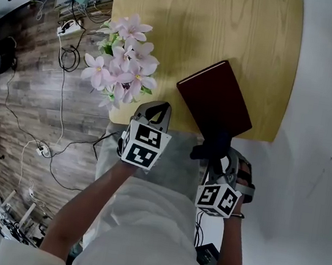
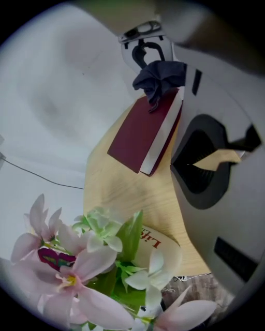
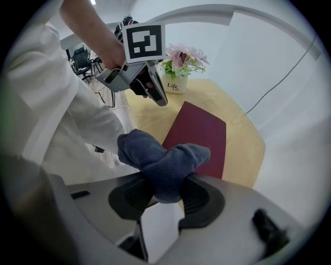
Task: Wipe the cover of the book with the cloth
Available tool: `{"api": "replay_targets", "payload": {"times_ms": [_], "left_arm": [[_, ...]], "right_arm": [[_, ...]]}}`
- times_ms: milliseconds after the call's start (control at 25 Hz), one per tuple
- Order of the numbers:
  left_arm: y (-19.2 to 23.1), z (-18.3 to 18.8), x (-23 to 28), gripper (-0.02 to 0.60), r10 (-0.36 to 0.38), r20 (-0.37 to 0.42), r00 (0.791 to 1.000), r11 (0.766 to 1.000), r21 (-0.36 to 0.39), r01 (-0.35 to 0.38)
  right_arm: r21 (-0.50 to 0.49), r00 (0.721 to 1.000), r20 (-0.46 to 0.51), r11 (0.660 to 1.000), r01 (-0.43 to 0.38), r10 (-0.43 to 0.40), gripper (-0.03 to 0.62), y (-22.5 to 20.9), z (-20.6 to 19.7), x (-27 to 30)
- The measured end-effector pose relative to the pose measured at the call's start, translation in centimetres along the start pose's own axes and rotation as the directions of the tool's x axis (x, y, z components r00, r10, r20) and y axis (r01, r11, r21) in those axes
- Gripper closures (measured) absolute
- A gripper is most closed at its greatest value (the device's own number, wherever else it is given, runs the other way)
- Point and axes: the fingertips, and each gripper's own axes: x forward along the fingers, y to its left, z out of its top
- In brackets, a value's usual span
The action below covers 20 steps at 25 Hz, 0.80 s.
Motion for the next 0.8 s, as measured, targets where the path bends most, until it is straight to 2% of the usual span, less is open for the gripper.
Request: {"api": "replay_targets", "payload": {"times_ms": [120, 320, 440, 560, 800], "left_arm": [[0.1, 0.7, 0.4, 0.558, -0.013, 0.039, 0.999, 1.0, -0.012, 0.014], [-0.2, 1.4, 1.0, 0.431, -0.052, 0.075, 0.996, 0.999, 0.014, 0.051], [-0.8, 2.2, 1.9, 0.383, -0.088, 0.096, 0.992, 0.991, 0.111, 0.077], [-1.0, 3.3, 2.6, 0.348, -0.102, 0.112, 0.988, 0.971, 0.227, 0.075], [-1.6, 3.3, 3.2, 0.315, -0.174, 0.075, 0.982, 0.938, 0.317, 0.142]], "right_arm": [[-0.004, 1.0, -0.012, 1.0, -0.003, 0.003, 0.444, 0.2, -0.1, 0.5], [-0.015, 0.999, -0.038, 1.0, -0.014, 0.013, 0.444, 0.6, -0.4, 1.0], [-0.022, 0.999, -0.044, 0.999, -0.023, 0.022, 0.444, 0.8, -0.4, 1.2], [-0.023, 0.999, -0.047, 0.999, -0.026, 0.025, 0.444, 0.7, -0.4, 1.3], [-0.019, 0.998, -0.048, 0.999, -0.027, 0.026, 0.444, 0.5, -0.5, 1.4]]}}
